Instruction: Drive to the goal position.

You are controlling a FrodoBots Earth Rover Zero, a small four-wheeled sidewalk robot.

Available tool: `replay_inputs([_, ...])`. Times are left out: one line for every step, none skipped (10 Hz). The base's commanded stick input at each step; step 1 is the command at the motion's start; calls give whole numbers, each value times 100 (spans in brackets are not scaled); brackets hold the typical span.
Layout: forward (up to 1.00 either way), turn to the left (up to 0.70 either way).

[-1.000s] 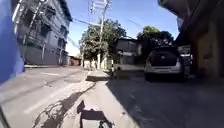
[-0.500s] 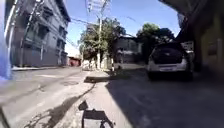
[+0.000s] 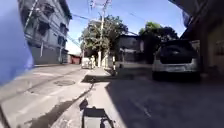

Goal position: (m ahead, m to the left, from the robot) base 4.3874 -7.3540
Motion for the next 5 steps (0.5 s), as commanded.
replay_inputs([87,34])
replay_inputs([86,33])
replay_inputs([86,33])
replay_inputs([82,33])
replay_inputs([76,35])
